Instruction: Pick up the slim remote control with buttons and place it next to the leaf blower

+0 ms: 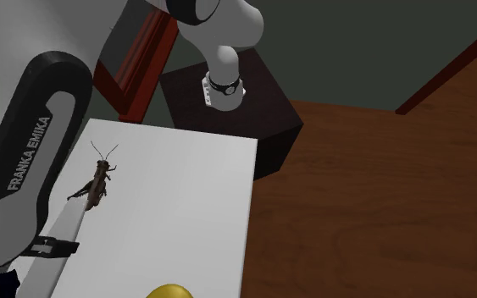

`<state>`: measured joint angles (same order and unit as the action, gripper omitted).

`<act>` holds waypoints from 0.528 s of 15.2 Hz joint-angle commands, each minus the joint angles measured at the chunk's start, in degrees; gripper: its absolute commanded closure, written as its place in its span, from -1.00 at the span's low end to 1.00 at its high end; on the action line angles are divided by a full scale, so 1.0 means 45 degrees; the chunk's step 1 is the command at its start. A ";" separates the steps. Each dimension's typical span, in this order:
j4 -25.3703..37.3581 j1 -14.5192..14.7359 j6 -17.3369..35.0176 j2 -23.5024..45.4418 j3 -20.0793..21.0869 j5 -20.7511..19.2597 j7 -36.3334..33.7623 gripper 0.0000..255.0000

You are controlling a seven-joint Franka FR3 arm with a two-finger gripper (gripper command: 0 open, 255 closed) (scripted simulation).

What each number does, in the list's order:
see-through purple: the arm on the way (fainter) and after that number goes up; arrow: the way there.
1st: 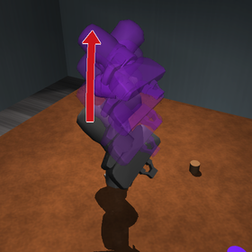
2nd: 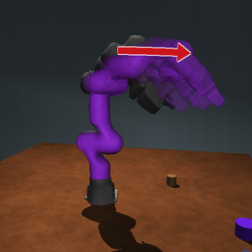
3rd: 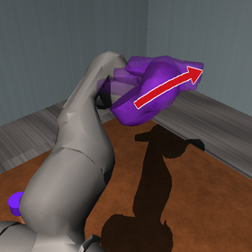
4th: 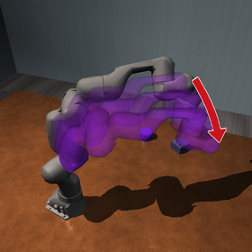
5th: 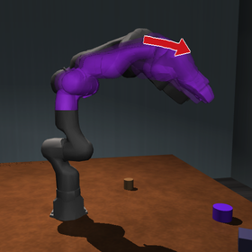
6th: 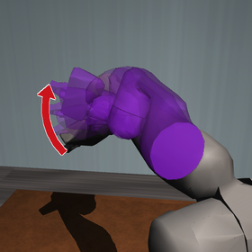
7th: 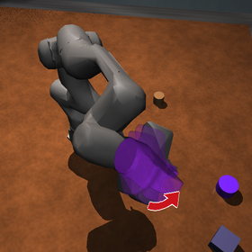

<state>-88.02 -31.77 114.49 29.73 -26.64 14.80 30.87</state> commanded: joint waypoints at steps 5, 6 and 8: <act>-0.0478 -0.0030 0.0813 0.0358 0.0120 0.0206 0.0134 1.00; -0.0546 -0.0040 0.0945 0.0429 0.0143 0.0244 0.0159 1.00; -0.0671 -0.0062 0.1206 0.0577 0.0191 0.0324 0.0210 1.00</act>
<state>-90.95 -31.96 119.43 31.95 -25.89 16.07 31.71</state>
